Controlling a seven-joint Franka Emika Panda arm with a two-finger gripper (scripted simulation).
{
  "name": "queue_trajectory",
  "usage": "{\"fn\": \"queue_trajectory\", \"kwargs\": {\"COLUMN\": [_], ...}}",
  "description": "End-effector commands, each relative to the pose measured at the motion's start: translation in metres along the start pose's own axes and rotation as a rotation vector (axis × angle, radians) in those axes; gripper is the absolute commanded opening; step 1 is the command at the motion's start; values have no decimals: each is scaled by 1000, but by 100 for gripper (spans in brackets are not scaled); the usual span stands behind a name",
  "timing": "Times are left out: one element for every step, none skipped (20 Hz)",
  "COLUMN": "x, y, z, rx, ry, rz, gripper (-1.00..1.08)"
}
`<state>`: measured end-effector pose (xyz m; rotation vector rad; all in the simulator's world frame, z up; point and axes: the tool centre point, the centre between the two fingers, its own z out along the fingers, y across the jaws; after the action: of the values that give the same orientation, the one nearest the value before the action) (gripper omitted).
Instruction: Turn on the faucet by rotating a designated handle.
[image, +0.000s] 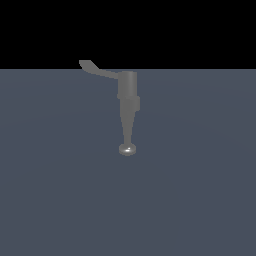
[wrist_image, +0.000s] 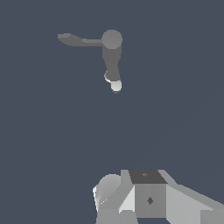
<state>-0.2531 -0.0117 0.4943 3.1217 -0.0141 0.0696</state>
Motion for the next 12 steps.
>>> {"fn": "queue_trajectory", "kwargs": {"x": [0,0,0,0,0,1,1,1,1,1,1,1], "y": [0,0,0,1,1,2,3,3,4,4,4,4], "z": [0,0,1,2,3,4,6,7,7,8,8,8], "rx": [0,-1,-3,-7,-13,-19,-26,-31,-34,-36,-36,-35], "ry": [0,-1,-3,-8,-13,-21,-28,-34,-37,-39,-39,-38], "rz": [0,0,1,3,6,8,11,13,14,14,14,14], "gripper": [-100,-100,-100,-100,-100,-100,-100,-100,-100,-100,-100,-100]}}
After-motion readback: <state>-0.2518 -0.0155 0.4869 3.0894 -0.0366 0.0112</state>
